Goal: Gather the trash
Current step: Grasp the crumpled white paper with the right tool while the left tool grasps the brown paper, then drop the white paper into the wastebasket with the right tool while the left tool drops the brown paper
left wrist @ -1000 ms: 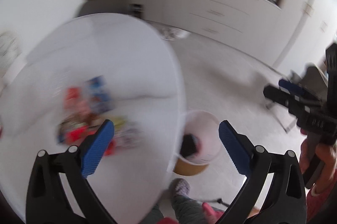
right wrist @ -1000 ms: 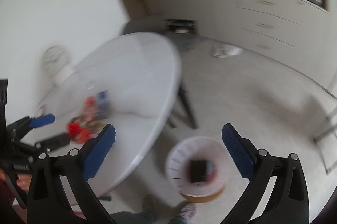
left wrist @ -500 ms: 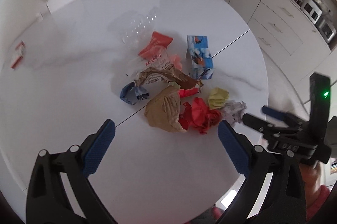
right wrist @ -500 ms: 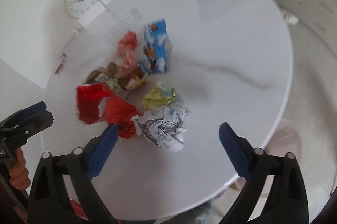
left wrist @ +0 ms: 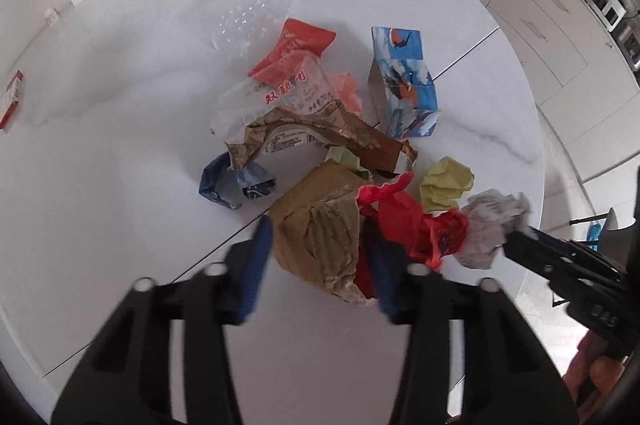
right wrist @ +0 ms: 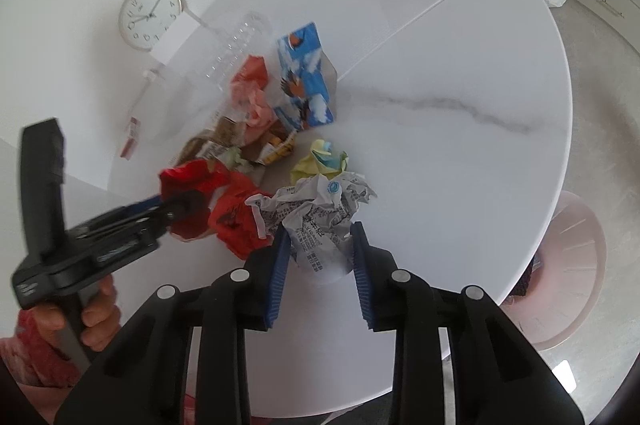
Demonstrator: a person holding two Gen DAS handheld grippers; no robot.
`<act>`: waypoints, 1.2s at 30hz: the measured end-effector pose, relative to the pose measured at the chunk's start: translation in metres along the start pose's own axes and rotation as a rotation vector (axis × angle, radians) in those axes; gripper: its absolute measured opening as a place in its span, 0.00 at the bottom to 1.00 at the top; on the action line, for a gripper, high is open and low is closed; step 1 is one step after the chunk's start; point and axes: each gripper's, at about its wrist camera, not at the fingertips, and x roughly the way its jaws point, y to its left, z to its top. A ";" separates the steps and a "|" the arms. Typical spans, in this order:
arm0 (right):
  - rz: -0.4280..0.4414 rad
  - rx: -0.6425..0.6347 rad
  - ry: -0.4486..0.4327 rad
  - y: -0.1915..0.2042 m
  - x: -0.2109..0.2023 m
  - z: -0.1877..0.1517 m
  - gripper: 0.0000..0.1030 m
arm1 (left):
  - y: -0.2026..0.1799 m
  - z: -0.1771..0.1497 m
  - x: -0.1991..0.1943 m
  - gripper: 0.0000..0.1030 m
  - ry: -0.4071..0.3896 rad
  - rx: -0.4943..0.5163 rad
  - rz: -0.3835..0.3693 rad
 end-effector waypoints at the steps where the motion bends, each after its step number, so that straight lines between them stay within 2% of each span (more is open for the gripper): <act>1: 0.009 0.003 -0.007 0.001 -0.005 0.000 0.30 | 0.001 0.001 0.001 0.30 0.002 -0.002 0.007; 7: 0.035 0.010 -0.049 0.005 -0.028 0.002 0.30 | 0.014 0.001 -0.003 0.13 -0.010 -0.012 0.017; 11: 0.021 0.012 -0.089 0.002 -0.042 0.004 0.30 | 0.019 0.001 -0.007 0.11 -0.015 -0.023 0.008; 14: -0.018 0.032 -0.140 -0.012 -0.066 0.003 0.30 | 0.020 -0.003 -0.018 0.10 -0.032 -0.016 0.002; 17: -0.101 0.076 -0.176 -0.042 -0.088 -0.004 0.30 | 0.019 -0.005 -0.032 0.10 -0.057 -0.004 -0.007; 20: -0.192 0.172 -0.161 -0.093 -0.094 -0.020 0.30 | 0.015 -0.006 -0.049 0.10 -0.085 0.007 -0.014; 23: -0.265 0.247 -0.101 -0.142 -0.077 -0.035 0.30 | 0.010 -0.007 -0.063 0.10 -0.106 0.018 -0.018; 27: -0.307 0.366 0.016 -0.216 -0.020 -0.058 0.30 | -0.001 -0.009 -0.079 0.10 -0.122 0.045 -0.022; 32: -0.323 0.441 0.107 -0.262 0.040 -0.075 0.32 | -0.028 -0.016 -0.098 0.10 -0.136 0.111 -0.032; 36: -0.315 0.488 0.117 -0.275 0.053 -0.082 0.50 | -0.065 -0.019 -0.108 0.10 -0.144 0.179 -0.065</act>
